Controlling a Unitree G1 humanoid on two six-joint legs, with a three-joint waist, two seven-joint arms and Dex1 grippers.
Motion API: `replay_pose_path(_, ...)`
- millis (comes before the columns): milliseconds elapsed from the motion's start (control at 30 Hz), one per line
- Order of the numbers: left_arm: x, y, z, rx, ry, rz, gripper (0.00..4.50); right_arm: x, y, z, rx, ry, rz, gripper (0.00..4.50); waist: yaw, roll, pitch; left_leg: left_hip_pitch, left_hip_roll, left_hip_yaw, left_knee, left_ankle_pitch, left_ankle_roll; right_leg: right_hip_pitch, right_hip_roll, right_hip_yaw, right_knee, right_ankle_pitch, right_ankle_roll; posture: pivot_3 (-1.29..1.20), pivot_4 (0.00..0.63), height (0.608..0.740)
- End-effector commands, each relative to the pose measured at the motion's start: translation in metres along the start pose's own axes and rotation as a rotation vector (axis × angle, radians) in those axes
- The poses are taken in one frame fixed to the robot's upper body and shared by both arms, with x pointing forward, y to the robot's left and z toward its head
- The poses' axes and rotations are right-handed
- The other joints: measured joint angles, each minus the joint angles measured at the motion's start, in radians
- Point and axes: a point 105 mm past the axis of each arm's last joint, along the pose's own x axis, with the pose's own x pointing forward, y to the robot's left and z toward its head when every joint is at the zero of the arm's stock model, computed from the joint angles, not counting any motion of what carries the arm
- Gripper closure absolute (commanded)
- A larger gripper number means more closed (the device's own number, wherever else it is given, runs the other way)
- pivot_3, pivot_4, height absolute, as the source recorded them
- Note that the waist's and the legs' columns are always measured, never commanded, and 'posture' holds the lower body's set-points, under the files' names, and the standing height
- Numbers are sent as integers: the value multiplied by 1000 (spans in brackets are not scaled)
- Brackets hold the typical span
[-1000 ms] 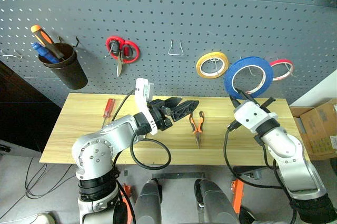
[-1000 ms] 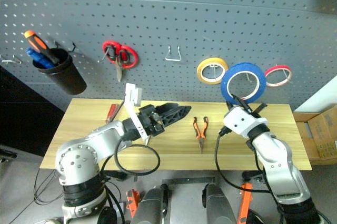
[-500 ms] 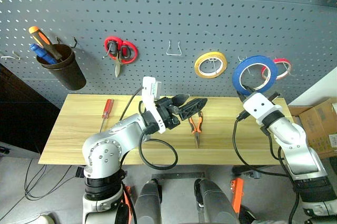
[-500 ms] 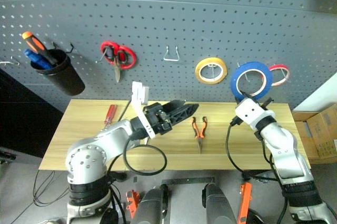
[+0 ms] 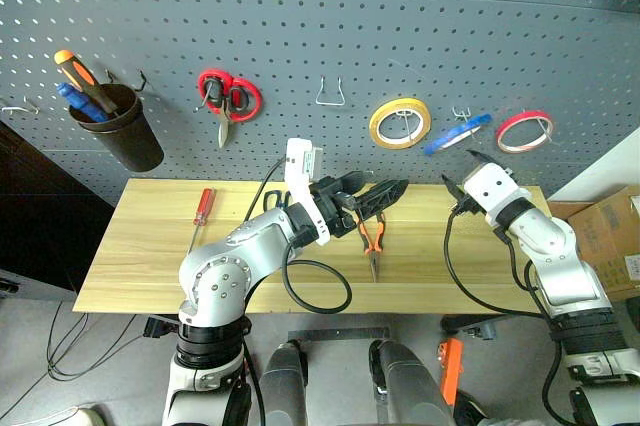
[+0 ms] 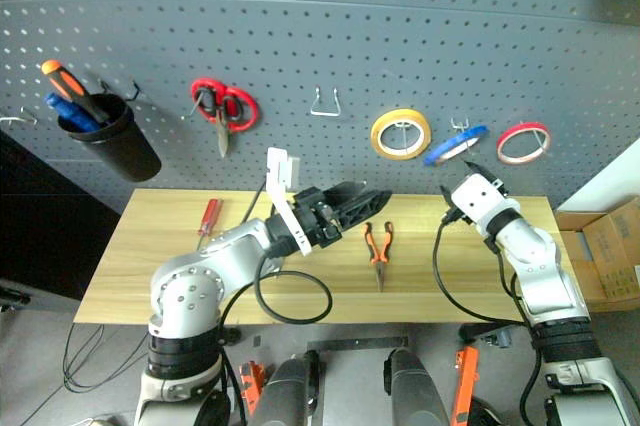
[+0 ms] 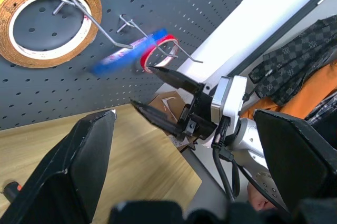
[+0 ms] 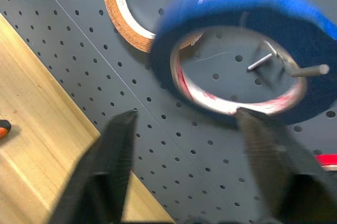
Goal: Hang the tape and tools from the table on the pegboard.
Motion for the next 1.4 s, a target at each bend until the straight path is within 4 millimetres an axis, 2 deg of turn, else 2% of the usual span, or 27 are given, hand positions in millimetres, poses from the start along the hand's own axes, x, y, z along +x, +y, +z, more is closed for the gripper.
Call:
replay_pose_path(33,0,-9,6,19,-26,-41,0,-6,-6,5,9,-19,-41,46,0,0,0,0,0,0,0,0,0,0,0,0,0,0,0,-2,206,740)
replay_pose_path(167,-5,-5,6,27,-23,-19,0,-15,-1,0,48,24,-63,46,0,0,0,0,0,0,1,0,0,0,0,0,2,0,0,8,211,740)
replay_pose_path(333,-30,21,-7,113,81,125,0,-50,56,2,225,151,84,46,2,1,0,1,0,-2,1,0,0,-1,0,-1,6,-1,0,12,225,740)
replay_pose_path(467,-56,41,-28,175,199,246,0,-58,84,7,381,273,182,46,-8,1,-1,3,1,0,1,0,0,-2,0,2,10,-5,1,9,239,740)
replay_pose_path(600,-86,55,-51,170,289,380,0,-37,102,17,620,438,230,46,-8,1,0,7,1,0,1,0,0,-1,1,2,10,-5,-9,21,256,740)
replay_pose_path(700,-100,61,-60,170,306,448,0,-19,114,28,749,528,270,46,-3,1,0,8,2,-1,1,0,0,-2,1,1,12,-4,-12,35,262,740)
replay_pose_path(767,-111,64,-66,159,310,500,0,-3,126,40,906,605,286,46,1,1,0,8,2,-2,-1,1,0,-2,1,-1,12,-4,-12,49,268,740)
replay_pose_path(833,-117,64,-69,154,310,521,0,4,132,46,964,651,296,46,5,1,0,7,2,-3,-2,1,1,-3,1,-2,12,-3,-12,50,268,740)
replay_pose_path(967,-137,63,-77,163,337,585,0,28,156,65,988,743,324,46,13,1,0,4,2,-3,-2,1,2,-4,1,-3,10,-7,-14,89,268,740)
replay_pose_path(1067,-139,63,-76,171,324,606,0,34,157,61,974,756,322,46,31,2,0,0,0,-3,-3,0,0,-6,-1,-3,8,-9,-12,121,275,740)
replay_pose_path(1267,-138,59,-75,175,307,619,0,38,154,32,939,844,220,46,28,2,1,-1,1,-3,-5,-2,-1,-8,0,-4,8,-11,-6,133,288,740)
replay_pose_path(1400,-139,57,-75,171,306,621,0,44,154,32,948,851,199,46,27,2,1,0,2,-4,-5,-2,-1,-8,1,-4,8,-14,-10,131,293,740)
